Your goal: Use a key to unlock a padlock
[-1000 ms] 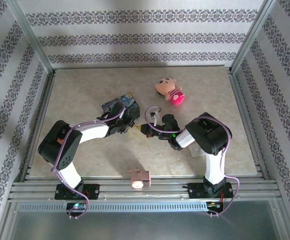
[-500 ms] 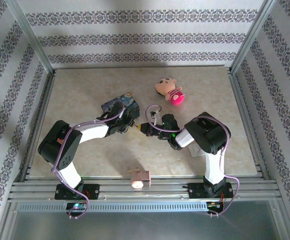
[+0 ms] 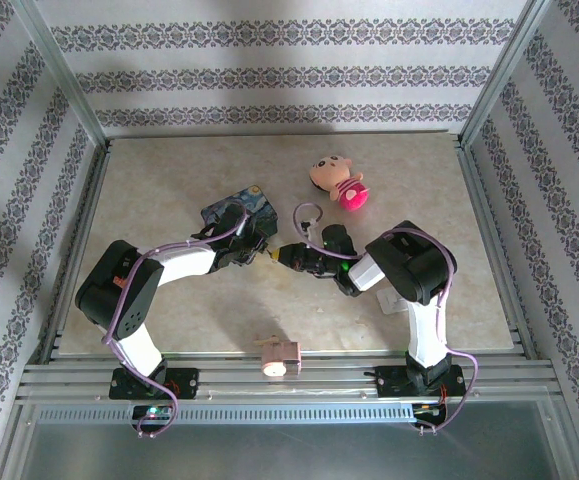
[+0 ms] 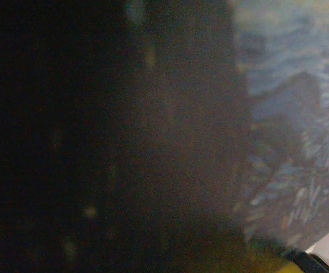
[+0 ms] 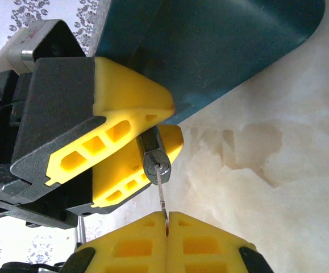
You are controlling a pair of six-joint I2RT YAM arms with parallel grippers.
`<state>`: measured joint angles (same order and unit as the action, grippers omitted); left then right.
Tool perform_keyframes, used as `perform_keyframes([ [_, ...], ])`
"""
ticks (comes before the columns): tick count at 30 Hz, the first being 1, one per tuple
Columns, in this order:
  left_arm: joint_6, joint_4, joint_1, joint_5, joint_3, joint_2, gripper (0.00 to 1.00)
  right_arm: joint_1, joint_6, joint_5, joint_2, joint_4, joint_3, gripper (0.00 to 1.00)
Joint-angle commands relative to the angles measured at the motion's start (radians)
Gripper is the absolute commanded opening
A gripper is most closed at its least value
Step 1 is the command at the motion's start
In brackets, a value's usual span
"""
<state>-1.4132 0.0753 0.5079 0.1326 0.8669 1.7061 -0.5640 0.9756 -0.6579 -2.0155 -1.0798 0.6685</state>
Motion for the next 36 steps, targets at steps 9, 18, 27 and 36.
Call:
perform_keyframes([
  [9,0.032,-0.043,0.016,0.175,-0.012,-0.016,0.04,0.038,0.059,-0.066,0.004,-0.058,0.078,0.00],
  [18,0.023,-0.032,0.015,0.185,-0.015,-0.019,0.04,0.032,0.106,-0.102,0.001,-0.066,0.103,0.00],
  [27,0.000,-0.004,0.017,0.174,-0.028,-0.013,0.04,0.018,0.102,-0.072,-0.001,-0.071,0.089,0.00],
  [36,-0.069,0.085,0.016,0.146,-0.064,0.010,0.04,-0.004,0.072,0.000,-0.005,-0.075,0.069,0.00],
])
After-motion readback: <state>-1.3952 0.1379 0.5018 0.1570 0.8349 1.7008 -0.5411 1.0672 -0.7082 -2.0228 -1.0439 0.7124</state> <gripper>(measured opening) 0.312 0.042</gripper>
